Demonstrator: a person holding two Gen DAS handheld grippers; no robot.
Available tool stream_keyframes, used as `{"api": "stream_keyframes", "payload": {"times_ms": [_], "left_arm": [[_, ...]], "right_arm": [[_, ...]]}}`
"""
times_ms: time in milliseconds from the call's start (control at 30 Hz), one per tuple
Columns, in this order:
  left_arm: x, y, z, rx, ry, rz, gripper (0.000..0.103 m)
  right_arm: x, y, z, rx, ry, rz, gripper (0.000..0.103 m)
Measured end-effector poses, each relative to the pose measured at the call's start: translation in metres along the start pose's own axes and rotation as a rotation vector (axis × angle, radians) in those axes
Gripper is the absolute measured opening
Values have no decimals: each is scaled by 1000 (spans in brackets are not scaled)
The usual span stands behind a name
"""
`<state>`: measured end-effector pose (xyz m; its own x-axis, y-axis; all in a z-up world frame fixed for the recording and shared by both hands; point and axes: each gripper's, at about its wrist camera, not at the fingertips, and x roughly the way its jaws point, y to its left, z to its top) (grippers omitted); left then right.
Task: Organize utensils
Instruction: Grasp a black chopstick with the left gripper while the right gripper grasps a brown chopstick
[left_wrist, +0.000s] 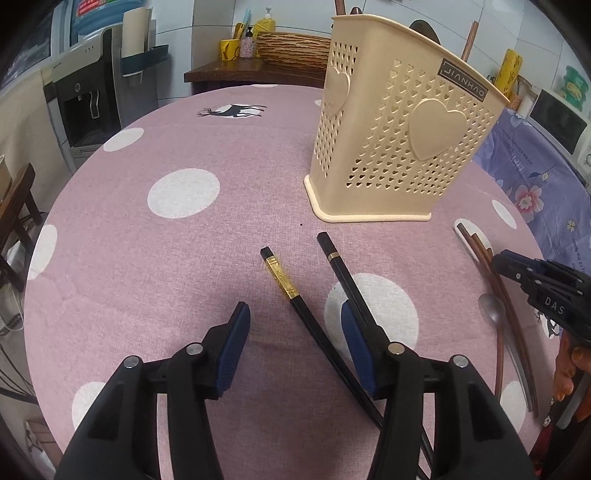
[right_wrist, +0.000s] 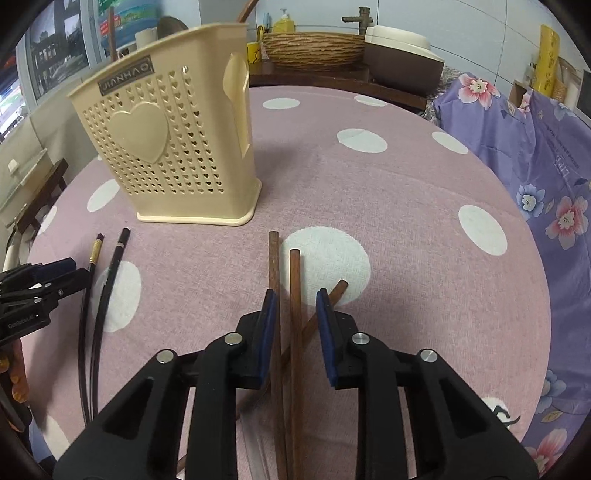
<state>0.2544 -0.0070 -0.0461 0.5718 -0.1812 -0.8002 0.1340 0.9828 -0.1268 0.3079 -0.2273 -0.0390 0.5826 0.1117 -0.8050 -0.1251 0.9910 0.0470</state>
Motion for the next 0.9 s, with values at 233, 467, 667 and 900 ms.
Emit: {"api": "stream_keyframes", "payload": {"times_ms": [233, 467, 667, 900], "left_arm": [[4, -1, 3, 19, 11, 18, 36], [3, 0, 1, 19, 21, 27, 35], [13, -6, 12, 41, 29, 44, 31], [26, -24, 24, 105, 48, 54, 16]], "right_arm": [[16, 3, 7, -8, 57, 7, 16], [24, 5, 12, -12, 76, -2, 16], [25, 6, 14, -3, 87, -9, 15], [28, 8, 17, 16, 91, -12, 12]]}}
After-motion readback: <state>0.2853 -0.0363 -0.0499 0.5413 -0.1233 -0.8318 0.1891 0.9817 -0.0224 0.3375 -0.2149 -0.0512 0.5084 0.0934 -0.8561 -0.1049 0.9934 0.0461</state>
